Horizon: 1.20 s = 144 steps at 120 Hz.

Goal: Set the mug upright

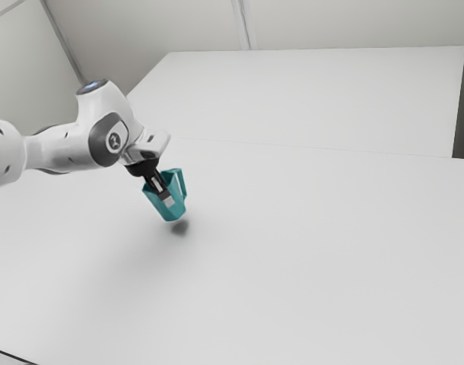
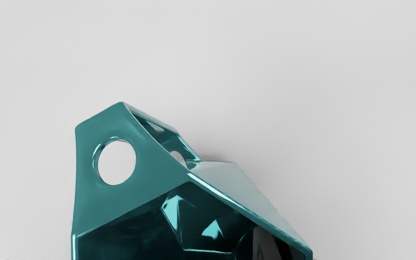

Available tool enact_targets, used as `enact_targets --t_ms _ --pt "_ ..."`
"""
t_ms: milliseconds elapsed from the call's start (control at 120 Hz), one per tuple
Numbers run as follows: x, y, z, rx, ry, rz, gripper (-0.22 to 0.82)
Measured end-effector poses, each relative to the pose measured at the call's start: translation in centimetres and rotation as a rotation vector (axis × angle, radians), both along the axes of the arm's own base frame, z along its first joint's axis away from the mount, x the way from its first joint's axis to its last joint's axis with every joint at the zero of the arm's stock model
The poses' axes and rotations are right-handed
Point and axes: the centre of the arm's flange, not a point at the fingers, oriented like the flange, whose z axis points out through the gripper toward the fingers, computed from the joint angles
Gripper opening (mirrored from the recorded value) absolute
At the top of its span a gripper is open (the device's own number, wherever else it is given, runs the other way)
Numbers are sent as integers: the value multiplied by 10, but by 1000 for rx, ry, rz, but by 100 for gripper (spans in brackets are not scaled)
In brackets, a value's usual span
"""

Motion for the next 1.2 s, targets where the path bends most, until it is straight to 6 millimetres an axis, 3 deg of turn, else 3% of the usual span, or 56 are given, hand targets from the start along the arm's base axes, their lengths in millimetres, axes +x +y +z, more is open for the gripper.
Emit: enact_targets --t_ms 192,375,617,1200 --pt "-31 -40 -12 48 30 25 -16" --pt "-38 -21 -19 57 27 148 -16" --pt "-36 -41 -29 49 9 191 -16" --pt "-35 -41 -51 31 24 298 -16"
